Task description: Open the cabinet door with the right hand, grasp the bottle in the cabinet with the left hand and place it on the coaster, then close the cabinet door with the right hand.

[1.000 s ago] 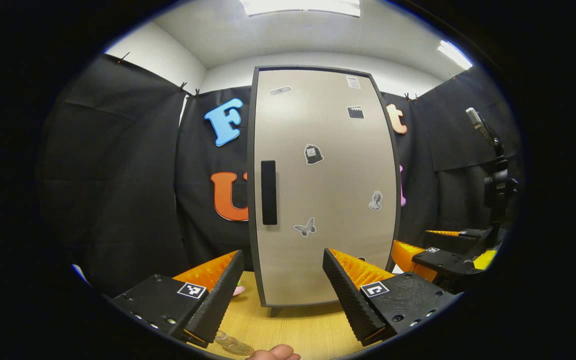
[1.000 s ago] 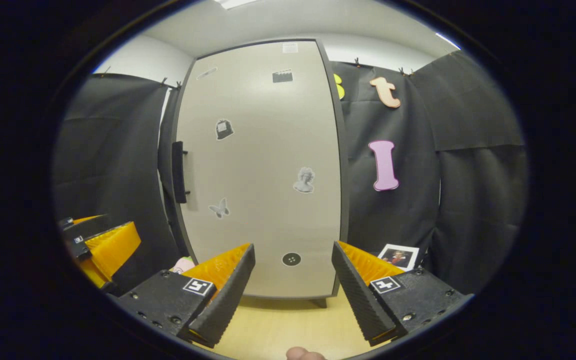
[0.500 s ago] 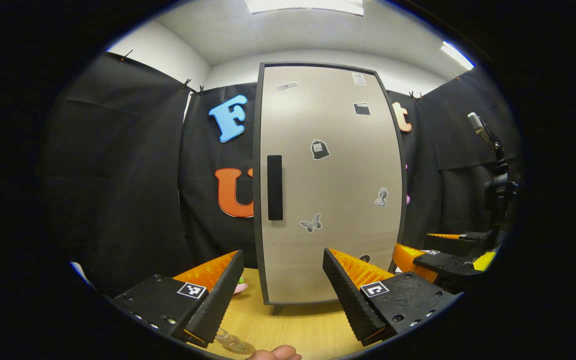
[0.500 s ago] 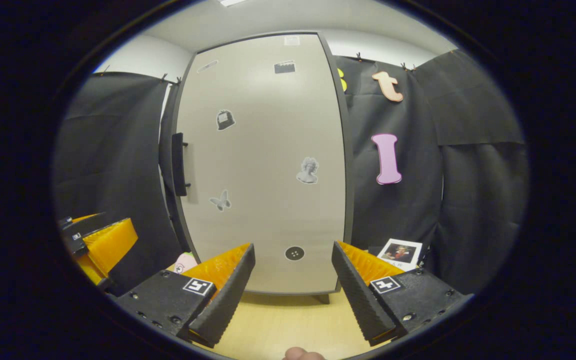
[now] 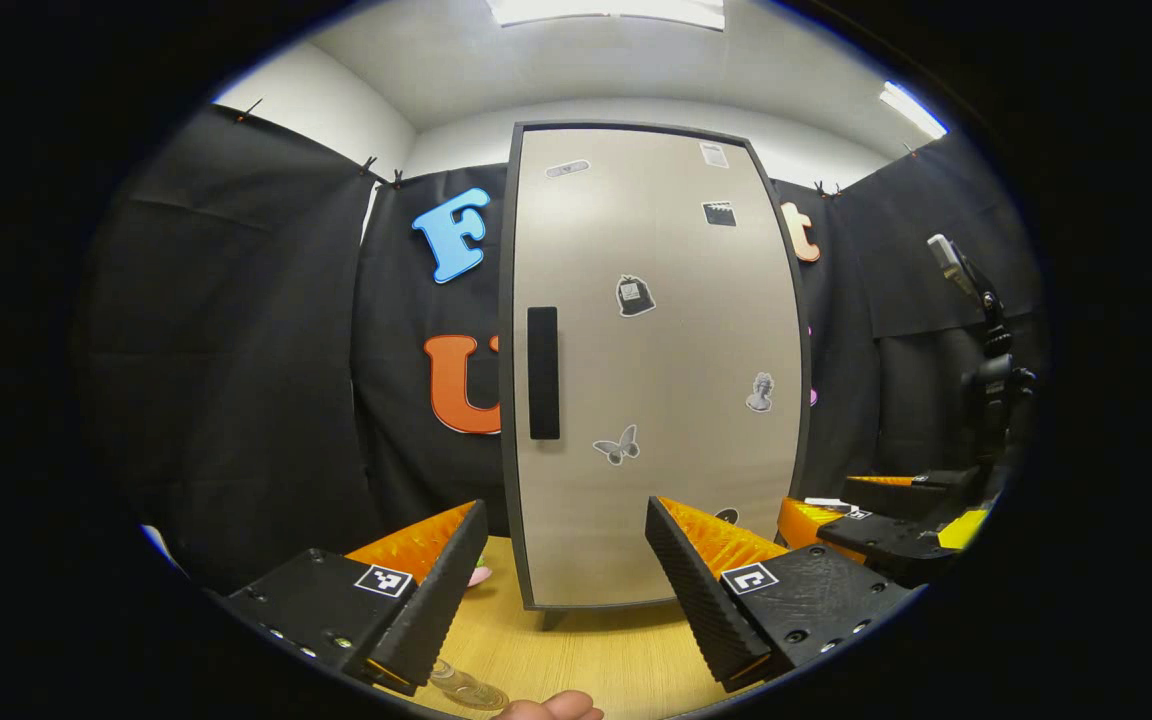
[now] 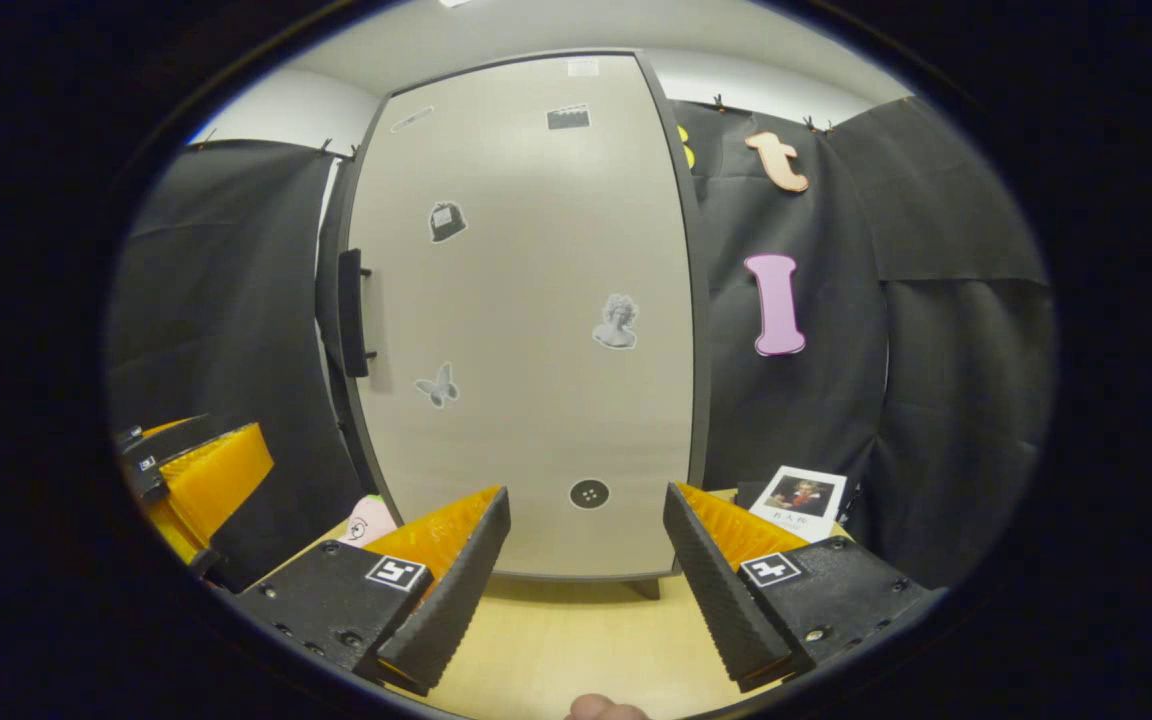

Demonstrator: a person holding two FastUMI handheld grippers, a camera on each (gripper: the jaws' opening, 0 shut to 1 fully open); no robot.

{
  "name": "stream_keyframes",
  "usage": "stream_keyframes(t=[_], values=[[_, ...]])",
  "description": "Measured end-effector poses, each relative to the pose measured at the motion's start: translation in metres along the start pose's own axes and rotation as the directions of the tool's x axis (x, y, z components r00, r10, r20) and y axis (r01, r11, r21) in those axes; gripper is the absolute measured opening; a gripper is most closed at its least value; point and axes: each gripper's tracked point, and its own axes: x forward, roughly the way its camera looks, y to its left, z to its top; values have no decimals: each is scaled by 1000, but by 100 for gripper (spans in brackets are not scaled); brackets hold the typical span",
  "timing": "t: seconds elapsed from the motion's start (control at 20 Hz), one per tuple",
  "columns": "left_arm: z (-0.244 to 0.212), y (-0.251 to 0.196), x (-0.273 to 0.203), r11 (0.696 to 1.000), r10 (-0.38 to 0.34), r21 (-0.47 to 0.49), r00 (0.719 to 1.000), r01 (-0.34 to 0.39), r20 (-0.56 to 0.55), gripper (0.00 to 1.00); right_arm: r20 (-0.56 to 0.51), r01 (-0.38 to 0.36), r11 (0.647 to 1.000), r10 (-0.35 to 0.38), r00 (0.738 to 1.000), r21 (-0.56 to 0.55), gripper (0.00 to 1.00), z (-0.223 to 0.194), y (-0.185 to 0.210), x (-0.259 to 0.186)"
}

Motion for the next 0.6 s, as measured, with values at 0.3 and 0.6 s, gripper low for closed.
stream_keyframes(t=[0.3, 0.6], values=[[0, 1, 1, 1000, -1, 1, 1000, 1, -3, 96, -5, -1, 1000, 2, 1000, 7, 99, -2, 0, 2], [3, -4, -1, 1000, -17, 12, 1000, 17, 5, 96, 6, 21, 1000, -21, 1000, 23, 95, 2, -10, -1]])
